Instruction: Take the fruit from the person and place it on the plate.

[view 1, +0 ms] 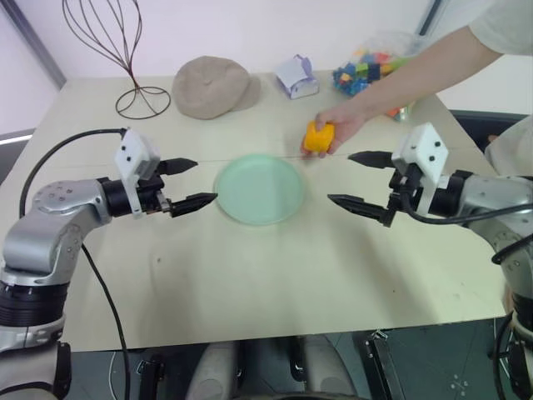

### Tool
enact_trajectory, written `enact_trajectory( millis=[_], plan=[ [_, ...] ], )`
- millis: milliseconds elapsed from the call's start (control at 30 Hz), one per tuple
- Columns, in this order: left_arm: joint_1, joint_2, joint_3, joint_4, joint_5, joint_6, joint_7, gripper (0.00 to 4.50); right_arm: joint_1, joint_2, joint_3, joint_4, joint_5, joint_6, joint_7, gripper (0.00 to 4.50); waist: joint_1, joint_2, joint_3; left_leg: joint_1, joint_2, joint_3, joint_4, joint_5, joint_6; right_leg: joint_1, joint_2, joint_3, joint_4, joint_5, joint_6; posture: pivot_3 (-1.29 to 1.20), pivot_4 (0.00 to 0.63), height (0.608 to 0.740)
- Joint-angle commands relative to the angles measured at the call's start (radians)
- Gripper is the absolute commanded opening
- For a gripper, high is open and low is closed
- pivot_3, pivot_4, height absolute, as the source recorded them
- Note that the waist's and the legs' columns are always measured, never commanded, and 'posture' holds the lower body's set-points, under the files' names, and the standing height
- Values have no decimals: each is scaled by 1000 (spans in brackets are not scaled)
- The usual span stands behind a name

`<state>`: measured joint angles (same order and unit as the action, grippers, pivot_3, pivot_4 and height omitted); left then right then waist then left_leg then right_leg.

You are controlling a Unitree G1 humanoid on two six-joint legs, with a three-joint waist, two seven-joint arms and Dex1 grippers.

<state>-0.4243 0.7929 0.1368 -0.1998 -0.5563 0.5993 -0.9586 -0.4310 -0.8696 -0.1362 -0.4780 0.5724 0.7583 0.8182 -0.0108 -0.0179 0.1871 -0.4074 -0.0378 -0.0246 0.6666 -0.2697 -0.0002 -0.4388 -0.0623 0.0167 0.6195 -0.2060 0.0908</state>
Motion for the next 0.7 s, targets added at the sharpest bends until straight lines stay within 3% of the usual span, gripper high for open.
enact_trajectory(
  millis=[33,700],
  plan=[
    [-10,1,24,-23,-9,-22,0,4500,-10,-14,-31,-27,6,-13,-5,4412,0,0,0,0,0,0,0,0,0,0,0,0,0,0,0,0,150,740],
    [-12,1,38,-17,-40,-11,5,4500,-7,-16,-33,-31,8,-13,-10,4412,0,0,0,0,0,0,0,0,0,0,0,0,0,0,0,0,150,740]
  ],
)
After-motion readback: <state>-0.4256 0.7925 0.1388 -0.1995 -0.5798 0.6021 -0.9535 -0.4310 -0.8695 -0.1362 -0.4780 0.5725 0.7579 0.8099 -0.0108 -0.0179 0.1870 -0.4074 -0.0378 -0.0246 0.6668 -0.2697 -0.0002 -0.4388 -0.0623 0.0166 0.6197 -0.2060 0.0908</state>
